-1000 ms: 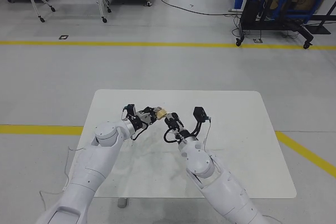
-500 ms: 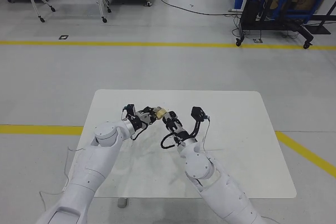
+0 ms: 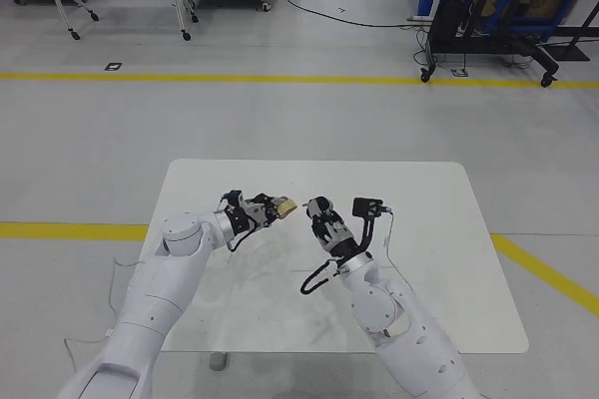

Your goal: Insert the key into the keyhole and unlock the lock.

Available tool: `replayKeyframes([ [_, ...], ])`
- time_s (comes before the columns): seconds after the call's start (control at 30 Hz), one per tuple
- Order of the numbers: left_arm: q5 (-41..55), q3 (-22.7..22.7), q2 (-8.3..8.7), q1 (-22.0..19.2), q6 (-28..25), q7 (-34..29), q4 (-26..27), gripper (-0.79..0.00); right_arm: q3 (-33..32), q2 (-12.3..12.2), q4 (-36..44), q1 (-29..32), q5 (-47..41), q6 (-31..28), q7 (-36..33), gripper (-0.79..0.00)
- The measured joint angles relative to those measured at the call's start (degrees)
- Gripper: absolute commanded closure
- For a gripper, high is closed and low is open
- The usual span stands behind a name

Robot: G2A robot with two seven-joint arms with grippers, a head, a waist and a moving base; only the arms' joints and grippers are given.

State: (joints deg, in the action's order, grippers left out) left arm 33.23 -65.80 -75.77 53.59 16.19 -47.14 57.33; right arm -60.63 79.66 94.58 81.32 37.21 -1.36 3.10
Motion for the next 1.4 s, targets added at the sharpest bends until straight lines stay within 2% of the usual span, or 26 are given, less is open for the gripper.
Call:
replayKeyframes([
  [0.17,0.5,0.7,-0.13,-0.7,1.7,-0.9,-1.1,0.0,0.3,0.0,-0.1,0.1,0.7,-0.2,-0.6,0.0],
  [0.33,3.4,1.1,-0.41,-1.5,4.4,-3.0,-2.6,0.0,2.2,0.0,-1.3,-0.8,7.2,0.1,-1.2,0.0],
  [0.63,3.5,2.2,-0.6,-2.4,4.6,-3.3,-3.9,0.0,3.4,0.2,-2.9,-1.7,13.2,1.5,0.6,0.0],
  [1.2,4.4,2.4,-0.6,-2.9,3.8,-2.8,-4.8,0.0,4.2,0.7,-4.0,-1.6,14.5,1.6,-0.5,0.0],
  [1.4,2.9,3.1,-0.52,-2.9,3.6,-2.5,-4.5,0.0,3.1,0.8,-3.4,-0.9,14.0,2.3,2.2,0.0],
])
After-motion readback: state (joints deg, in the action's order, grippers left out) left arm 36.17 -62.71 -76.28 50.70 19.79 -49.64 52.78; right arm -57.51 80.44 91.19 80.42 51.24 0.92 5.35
